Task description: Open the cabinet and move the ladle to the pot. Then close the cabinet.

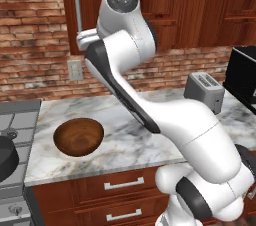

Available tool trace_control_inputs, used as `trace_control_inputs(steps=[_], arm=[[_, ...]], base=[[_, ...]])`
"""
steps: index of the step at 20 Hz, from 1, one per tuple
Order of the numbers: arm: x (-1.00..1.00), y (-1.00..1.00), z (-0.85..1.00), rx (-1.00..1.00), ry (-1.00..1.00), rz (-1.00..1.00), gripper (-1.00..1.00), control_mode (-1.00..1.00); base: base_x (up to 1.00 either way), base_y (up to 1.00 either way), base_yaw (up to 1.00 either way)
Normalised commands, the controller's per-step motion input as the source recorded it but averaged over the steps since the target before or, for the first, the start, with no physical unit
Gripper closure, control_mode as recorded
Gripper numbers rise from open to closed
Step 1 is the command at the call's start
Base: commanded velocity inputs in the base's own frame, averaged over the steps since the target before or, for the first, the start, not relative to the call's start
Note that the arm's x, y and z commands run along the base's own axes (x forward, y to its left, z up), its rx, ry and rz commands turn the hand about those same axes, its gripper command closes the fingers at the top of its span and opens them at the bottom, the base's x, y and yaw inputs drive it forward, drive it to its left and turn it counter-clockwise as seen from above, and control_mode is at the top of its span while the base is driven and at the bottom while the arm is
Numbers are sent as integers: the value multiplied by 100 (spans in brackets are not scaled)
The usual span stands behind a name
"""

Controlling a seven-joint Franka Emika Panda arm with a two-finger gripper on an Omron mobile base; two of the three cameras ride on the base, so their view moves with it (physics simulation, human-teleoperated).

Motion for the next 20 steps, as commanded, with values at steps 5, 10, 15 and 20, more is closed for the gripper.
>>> trace_control_inputs(steps=[5,10,15,20], arm=[[38,17,0,0,0,2,-100,-100],[38,24,2,-1,0,0,-100,-100],[31,31,6,-9,-6,-1,-100,-100],[25,31,1,-7,-10,-10,-100,-100]], base=[[0,0,0],[0,0,0],[0,0,0],[0,0,0]])
